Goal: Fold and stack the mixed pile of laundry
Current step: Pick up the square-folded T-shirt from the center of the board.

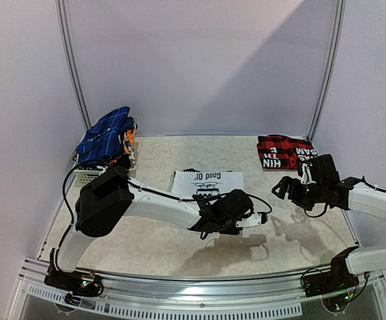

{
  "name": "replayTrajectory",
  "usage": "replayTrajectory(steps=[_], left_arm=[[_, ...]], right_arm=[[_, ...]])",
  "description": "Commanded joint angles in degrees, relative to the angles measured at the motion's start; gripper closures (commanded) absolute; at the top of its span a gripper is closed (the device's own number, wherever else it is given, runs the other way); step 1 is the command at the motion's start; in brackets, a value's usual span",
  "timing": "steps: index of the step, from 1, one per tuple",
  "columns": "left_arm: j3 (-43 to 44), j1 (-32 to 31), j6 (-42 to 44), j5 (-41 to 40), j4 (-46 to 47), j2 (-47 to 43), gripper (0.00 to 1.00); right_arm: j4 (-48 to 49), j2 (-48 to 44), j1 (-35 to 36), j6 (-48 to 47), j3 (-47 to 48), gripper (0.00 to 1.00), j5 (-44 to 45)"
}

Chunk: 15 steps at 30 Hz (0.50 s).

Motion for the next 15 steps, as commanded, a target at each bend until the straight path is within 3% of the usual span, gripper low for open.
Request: replayTrajectory(steps=[1, 2, 4, 5, 15], left_arm=[[-0.21, 0.32, -0.04, 1.03, 3.8, 1.53, 0.69], [-0.36, 0.36, -0.21, 1.23, 4.32, 1.43, 0.75], [-1.12, 0.56, -0.74, 2.08, 4.7, 1.02, 0.96], [-1.88, 0.69, -1.19, 2.48, 7.14, 0.53, 1.0], [-11.68, 3.55, -7.2, 7.87, 16.06, -8.1, 1.0]], right_arm=[[0.73, -0.34, -0.94, 0.08, -1.0, 0.01, -2.51], [1.18, -0.1, -1.01, 0.25, -1.08, 0.01, -3.03], [2.49, 0.86, -1.05, 0.68, -1.02, 0.01, -4.5], [3.21, 1.46, -1.09, 0.86, -0.91, 0.01, -5.2], [12.66, 11.03, -1.08, 4.15, 1.89, 0.01, -16.01]])
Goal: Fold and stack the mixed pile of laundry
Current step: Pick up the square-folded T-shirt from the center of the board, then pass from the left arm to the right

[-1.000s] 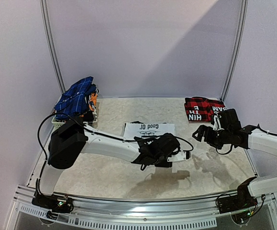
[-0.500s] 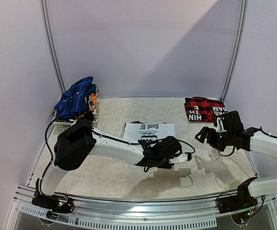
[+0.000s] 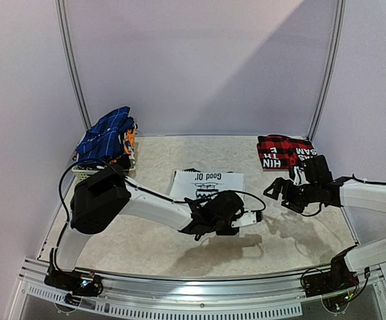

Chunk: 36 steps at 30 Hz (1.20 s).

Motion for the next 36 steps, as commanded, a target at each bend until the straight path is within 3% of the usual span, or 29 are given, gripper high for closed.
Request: replayTrajectory(steps=[1, 13, 36], left_arm=[[-3.76, 1.98, -3.94, 3.47, 5.6, -5.93, 1.0], [-8.33, 2.66, -6.41, 5.35, 8.23, -10.93, 1.0], [-11.7, 2.4, -7.88, 4.93, 10.48, -15.16, 1.0]], right_arm=[[7.52, 4.38, -0.36, 2.81, 2.02, 0.01, -7.39], [20.56, 21.39, 2.62, 9.04, 7.33, 0.01, -16.38], [44.82, 42.87, 4.44, 26.48, 11.57, 0.05, -22.19]])
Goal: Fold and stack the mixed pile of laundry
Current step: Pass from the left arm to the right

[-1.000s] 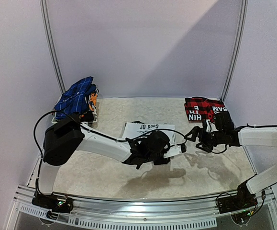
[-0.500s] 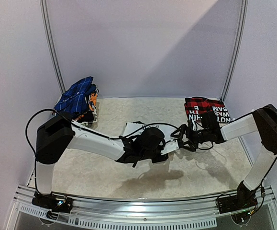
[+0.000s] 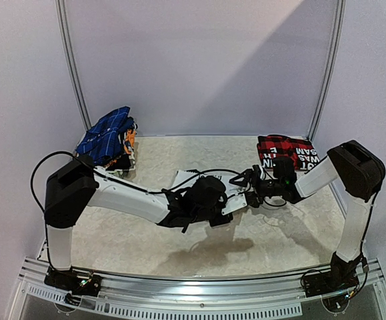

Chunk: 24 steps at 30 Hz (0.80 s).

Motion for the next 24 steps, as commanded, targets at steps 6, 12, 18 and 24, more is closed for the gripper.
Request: replayTrajectory(steps=[6, 12, 18, 24], left_arm=[[-0.75, 0.28, -1.51, -0.52, 3.53, -3.28, 1.0], [-1.25, 0.19, -1.87, 0.02, 3.99, -3.47, 1.0], [-1.92, 0.01, -2.64, 0.85, 4.11, -3.63, 1.0], [-4.02, -0.24, -6.09, 7.0, 2.98, -4.67, 0.32]], right_arm=[[4.02, 5.32, 0.24, 5.76, 0.52, 0.1, 0.73], [3.14, 6.57, 0.27, 5.52, 1.96, 0.32, 1.46], [0.03, 6.26, -0.24, 3.17, 2.9, 0.47, 2.81], [-3.3, 6.25, -1.32, 0.56, 4.58, 0.78, 1.58]])
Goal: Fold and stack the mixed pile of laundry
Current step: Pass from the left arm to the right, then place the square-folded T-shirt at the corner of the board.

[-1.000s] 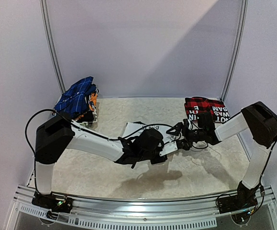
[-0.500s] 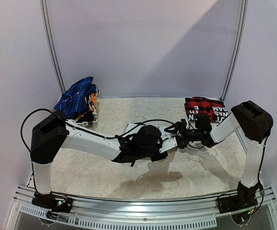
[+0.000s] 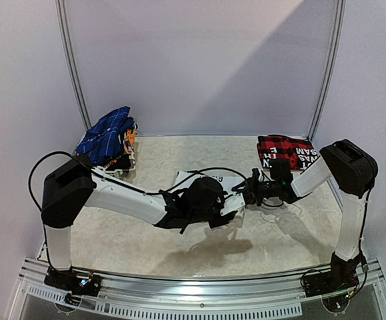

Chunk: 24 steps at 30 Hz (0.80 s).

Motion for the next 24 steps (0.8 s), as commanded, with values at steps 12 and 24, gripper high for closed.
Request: replayTrajectory(steps=[12, 24], left_arm=[[-10.87, 0.96, -19.77, 10.98, -6.14, -17.05, 0.09], [-24.65, 3.2, -28.74, 1.5, -5.14, -27.57, 0.0]], right_arm=[[-31.73, -1.97, -1.95, -20.86, 11.59, 0.89, 4.89], [-59.08, -3.87, -4.63, -39.18, 29.97, 1.0, 17.32]])
